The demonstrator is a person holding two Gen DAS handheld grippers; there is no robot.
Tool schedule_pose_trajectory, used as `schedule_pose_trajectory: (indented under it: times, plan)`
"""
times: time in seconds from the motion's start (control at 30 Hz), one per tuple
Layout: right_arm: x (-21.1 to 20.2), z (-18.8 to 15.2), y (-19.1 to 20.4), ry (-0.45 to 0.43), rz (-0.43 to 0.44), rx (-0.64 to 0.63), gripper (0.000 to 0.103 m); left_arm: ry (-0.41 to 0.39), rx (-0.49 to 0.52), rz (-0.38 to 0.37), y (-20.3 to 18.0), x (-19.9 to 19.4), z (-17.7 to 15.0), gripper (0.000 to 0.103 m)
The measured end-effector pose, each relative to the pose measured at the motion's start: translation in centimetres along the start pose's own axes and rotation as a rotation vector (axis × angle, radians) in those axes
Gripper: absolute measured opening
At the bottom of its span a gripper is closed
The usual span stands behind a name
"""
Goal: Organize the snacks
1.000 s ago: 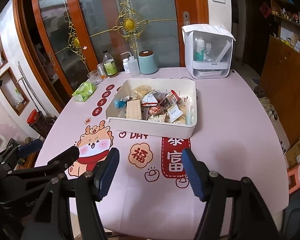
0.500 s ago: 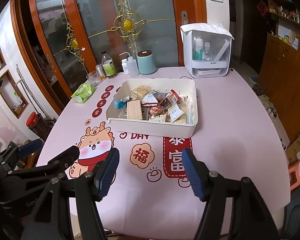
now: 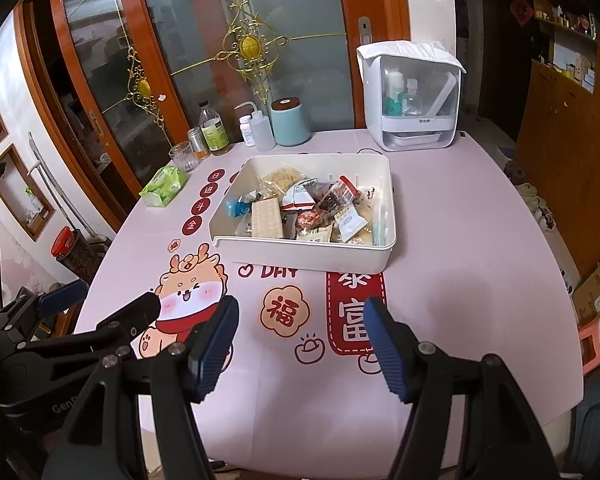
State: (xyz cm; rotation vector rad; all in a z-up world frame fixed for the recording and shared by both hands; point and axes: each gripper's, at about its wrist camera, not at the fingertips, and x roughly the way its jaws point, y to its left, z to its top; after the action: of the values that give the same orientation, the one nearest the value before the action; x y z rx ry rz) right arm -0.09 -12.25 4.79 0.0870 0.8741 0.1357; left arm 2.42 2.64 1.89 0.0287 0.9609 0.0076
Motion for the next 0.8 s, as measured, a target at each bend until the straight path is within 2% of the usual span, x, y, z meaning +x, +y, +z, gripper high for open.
schedule_pose_trajectory:
  times: [0.8]
  plan:
    - [0.28, -0.23, 0.21, 0.005, 0.001, -0.002, 0.065, 0.01, -0.006, -0.002, 0.11, 0.27, 0.0, 0.091]
